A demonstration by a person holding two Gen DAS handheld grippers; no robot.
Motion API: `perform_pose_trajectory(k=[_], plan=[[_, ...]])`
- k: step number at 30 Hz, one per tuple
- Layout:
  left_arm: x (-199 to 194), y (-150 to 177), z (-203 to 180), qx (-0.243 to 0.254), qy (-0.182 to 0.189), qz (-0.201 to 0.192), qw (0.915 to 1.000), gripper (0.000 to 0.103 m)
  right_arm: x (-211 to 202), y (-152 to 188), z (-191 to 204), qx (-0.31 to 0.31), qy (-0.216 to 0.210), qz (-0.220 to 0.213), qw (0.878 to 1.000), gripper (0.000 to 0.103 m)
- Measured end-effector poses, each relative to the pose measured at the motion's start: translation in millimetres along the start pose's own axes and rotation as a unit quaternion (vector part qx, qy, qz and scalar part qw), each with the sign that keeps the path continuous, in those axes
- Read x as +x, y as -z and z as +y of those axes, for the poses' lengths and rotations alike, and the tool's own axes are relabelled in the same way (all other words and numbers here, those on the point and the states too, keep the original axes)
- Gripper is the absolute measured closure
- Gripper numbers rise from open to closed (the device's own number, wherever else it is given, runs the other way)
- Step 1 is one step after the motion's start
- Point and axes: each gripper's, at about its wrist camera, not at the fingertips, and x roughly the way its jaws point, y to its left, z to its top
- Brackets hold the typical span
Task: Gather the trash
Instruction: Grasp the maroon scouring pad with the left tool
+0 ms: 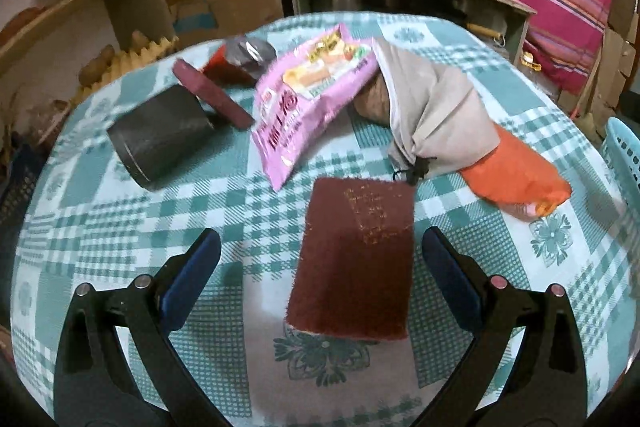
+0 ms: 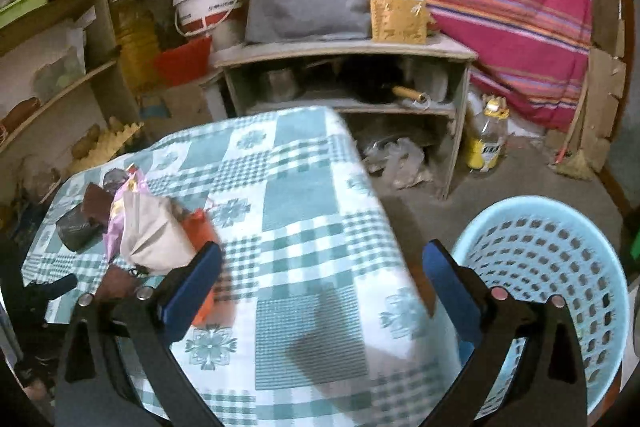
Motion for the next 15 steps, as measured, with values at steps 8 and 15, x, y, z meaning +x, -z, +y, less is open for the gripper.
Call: perform_pose_trajectory(k=[8, 15], plan=[[6, -3, 1, -0.005, 0.027, 0.013, 0.9995, 0.046, 14, 7, 11, -0.013, -0.006, 0.014, 1.000, 0.005], [-10, -1, 4, -0.003, 0.022, -0.003, 0.9997, 0.048, 30, 11, 37, -0.029, -0.013, 0.027, 0.999, 0.005]])
